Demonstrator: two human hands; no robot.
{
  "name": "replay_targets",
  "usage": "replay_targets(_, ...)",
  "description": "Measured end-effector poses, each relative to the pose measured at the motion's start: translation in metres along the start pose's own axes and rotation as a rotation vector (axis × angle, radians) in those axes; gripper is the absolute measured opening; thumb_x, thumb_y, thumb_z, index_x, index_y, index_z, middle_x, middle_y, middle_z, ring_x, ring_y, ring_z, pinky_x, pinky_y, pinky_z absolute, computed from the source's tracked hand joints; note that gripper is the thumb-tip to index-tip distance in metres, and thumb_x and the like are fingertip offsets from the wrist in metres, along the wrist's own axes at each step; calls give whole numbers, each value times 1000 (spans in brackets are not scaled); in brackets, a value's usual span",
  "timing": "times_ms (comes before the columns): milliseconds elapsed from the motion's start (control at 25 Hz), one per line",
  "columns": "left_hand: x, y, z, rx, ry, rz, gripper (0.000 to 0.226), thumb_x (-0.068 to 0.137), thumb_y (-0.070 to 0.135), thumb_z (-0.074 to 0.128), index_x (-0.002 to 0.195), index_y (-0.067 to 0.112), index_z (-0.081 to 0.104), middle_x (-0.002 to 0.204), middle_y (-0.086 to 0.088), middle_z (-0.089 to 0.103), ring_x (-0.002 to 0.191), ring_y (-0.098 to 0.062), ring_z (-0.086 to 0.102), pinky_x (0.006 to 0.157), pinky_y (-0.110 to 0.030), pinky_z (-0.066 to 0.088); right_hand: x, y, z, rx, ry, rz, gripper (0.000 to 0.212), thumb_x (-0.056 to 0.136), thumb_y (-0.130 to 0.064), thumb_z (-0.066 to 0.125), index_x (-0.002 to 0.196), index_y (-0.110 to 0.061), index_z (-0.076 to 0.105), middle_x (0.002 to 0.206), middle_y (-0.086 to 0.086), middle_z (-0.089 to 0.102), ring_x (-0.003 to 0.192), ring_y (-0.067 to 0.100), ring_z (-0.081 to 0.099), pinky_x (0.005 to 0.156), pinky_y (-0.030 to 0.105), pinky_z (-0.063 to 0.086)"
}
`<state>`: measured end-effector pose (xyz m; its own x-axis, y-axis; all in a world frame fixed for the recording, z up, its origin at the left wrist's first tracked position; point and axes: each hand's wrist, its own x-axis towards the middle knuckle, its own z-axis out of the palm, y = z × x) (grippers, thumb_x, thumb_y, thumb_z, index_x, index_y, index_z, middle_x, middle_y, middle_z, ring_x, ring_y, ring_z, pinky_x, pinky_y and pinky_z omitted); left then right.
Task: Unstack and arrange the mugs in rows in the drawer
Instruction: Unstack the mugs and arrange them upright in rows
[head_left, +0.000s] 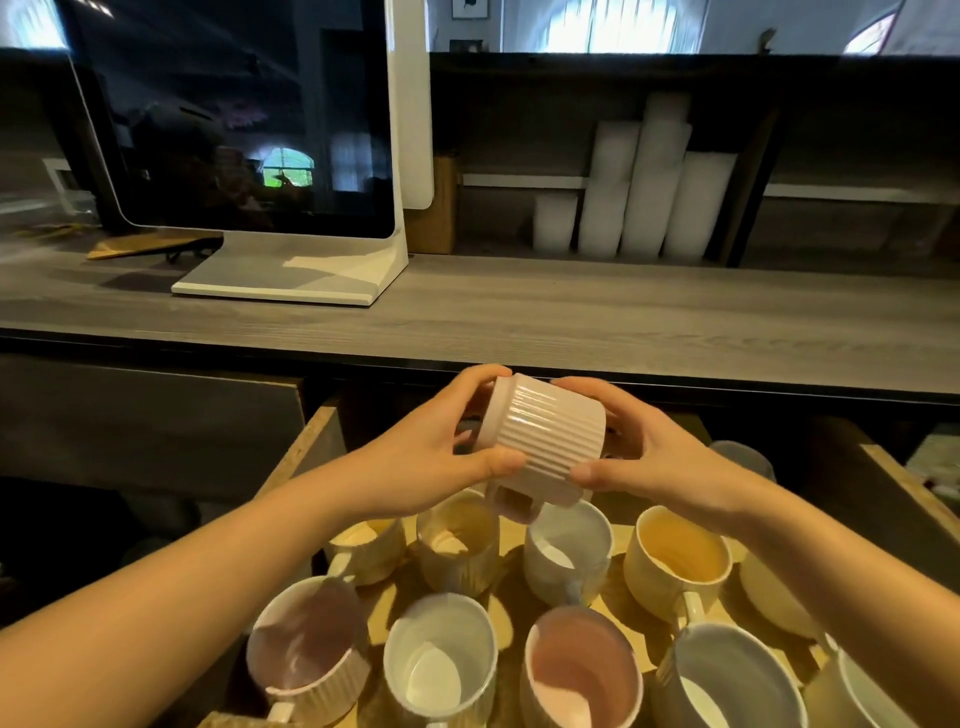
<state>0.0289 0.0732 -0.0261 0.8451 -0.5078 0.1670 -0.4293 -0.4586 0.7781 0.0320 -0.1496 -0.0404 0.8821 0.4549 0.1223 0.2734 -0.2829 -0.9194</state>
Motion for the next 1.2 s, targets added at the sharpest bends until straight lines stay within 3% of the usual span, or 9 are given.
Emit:
replay_targets(80, 8, -1, 5, -54, -19, -10, 59, 82, 29, 65, 129, 36, 31, 119, 20, 48, 112, 0, 50, 84, -9, 49, -2, -2, -2, -25, 117, 4, 47, 69, -34, 73, 105, -49, 48, 107, -24, 56, 100, -1, 58, 68, 8, 51)
replay_targets(200, 17, -6, 11, 16, 42, -8, 69, 76, 39, 68, 135, 35, 31, 128, 14, 48, 120, -6, 49, 97, -25, 48, 0, -5, -2, -46, 197, 46, 28, 83, -29, 66, 96, -46, 48, 104, -21, 57, 99, 5, 56, 59, 10, 52)
replay_targets(400, 17, -6, 14, 340, -3, 94, 85, 75, 43, 72, 142, 41, 21, 146, 17, 30, 131, 0, 30, 107, -26, 28, 0, -5, 2, -91, 251, 173, 4, 87, -38, 56, 88, -37, 52, 97, -7, 58, 89, 15, 59, 58, 18, 57)
replay_targets(560, 21, -3, 15, 519, -90, 131, 84, 71, 50, 72, 139, 41, 23, 140, 17, 37, 125, -2, 35, 104, -24, 30, -1, -11, 5, -98, 224, 243, 22, 88, -46, 49, 97, -28, 58, 92, -2, 60, 80, 18, 61, 55, 20, 55)
replay_targets(680, 23, -1, 12, 384, -155, 98, 78, 68, 49, 76, 133, 39, 34, 124, 18, 50, 110, 0, 49, 92, -23, 47, -3, -16, 6, -83, 161, 300, 31, 86, -56, 43, 101, -32, 57, 94, -3, 63, 81, 18, 64, 57, 22, 58)
replay_targets(840, 20, -9, 9, 254, -208, 73, 68, 71, 43, 77, 129, 37, 42, 116, 19, 54, 106, 2, 53, 86, -19, 52, -7, -18, 1, -70, -73, 327, 37, 74, -65, 35, 101, -45, 49, 110, -5, 63, 95, 16, 66, 71, 26, 60)
replay_targets(920, 16, -16, 6, 174, -222, 45, 66, 72, 42, 77, 128, 37, 43, 115, 20, 54, 106, 3, 53, 86, -20, 52, -8, -17, -2, -77, -137, 264, 38, 76, -62, 42, 112, -48, 42, 116, -14, 57, 103, 9, 61, 81, 24, 57)
replay_targets(1080, 8, -27, -3, 28, -223, 6, 68, 64, 53, 69, 126, 38, 46, 113, 20, 57, 107, 1, 56, 85, -21, 53, -5, -12, 1, -76, -202, 141, 56, 73, -44, 66, 115, -61, 32, 116, -28, 51, 103, -12, 56, 76, 11, 52)
replay_targets(1200, 5, -35, -13, -21, -217, -13, 71, 63, 54, 68, 128, 37, 45, 115, 17, 57, 108, -1, 56, 84, -22, 53, 3, -11, 11, -97, -145, 101, 57, 72, -47, 72, 114, -57, 35, 116, -27, 53, 103, -9, 58, 74, 12, 53)
